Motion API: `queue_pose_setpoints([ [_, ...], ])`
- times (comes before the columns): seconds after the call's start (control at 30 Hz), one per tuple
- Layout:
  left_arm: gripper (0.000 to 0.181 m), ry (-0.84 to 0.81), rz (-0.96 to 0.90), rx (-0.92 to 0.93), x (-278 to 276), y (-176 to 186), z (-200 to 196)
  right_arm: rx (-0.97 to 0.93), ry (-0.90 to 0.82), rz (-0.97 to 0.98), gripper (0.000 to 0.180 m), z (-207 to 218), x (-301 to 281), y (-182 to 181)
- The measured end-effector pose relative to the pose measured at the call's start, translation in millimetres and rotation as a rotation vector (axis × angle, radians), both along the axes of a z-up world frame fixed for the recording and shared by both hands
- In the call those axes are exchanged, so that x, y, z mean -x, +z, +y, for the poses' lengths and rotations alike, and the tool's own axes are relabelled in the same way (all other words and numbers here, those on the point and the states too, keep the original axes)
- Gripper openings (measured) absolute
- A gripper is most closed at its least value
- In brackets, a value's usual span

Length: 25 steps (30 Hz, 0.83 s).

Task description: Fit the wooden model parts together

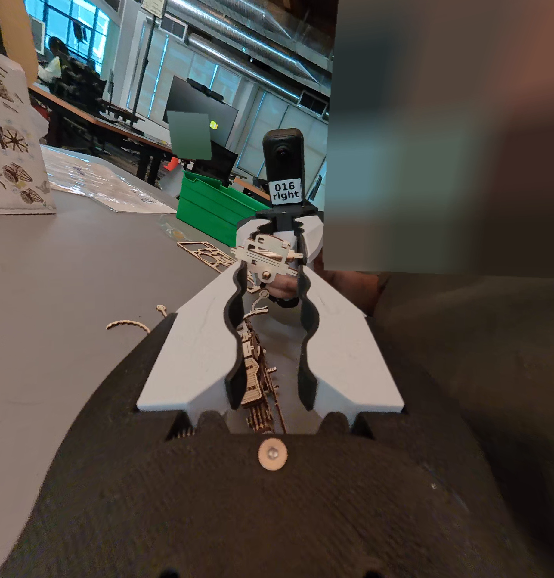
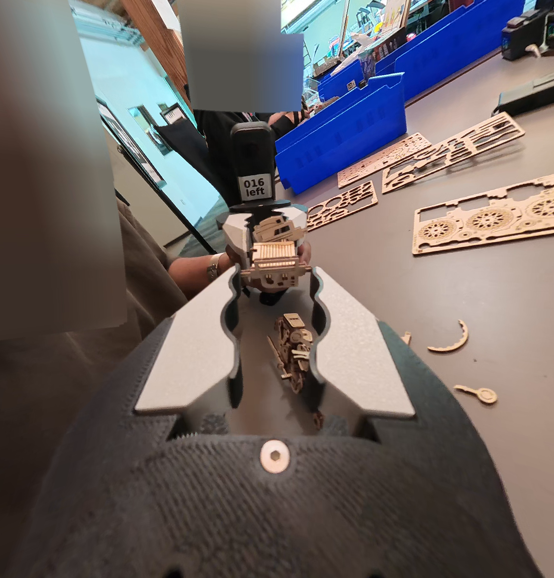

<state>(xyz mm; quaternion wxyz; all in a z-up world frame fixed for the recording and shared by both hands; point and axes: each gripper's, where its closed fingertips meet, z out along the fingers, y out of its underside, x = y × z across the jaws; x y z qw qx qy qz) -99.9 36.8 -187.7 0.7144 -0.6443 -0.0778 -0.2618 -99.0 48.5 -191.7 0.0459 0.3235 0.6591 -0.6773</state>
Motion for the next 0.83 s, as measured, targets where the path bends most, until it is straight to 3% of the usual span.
queue_pose_setpoints([
  [0.4, 0.03, -0.058, -0.112, 0.021, 1, -4, 1, -0.081, -0.003, 0.081, 0.044, 1, -2, -3],
  [0.83, 0.03, -0.059, -0.083, 0.066, -1, -11, 4, -0.043, 0.027, 0.042, 0.044, 4, -3, -9],
])
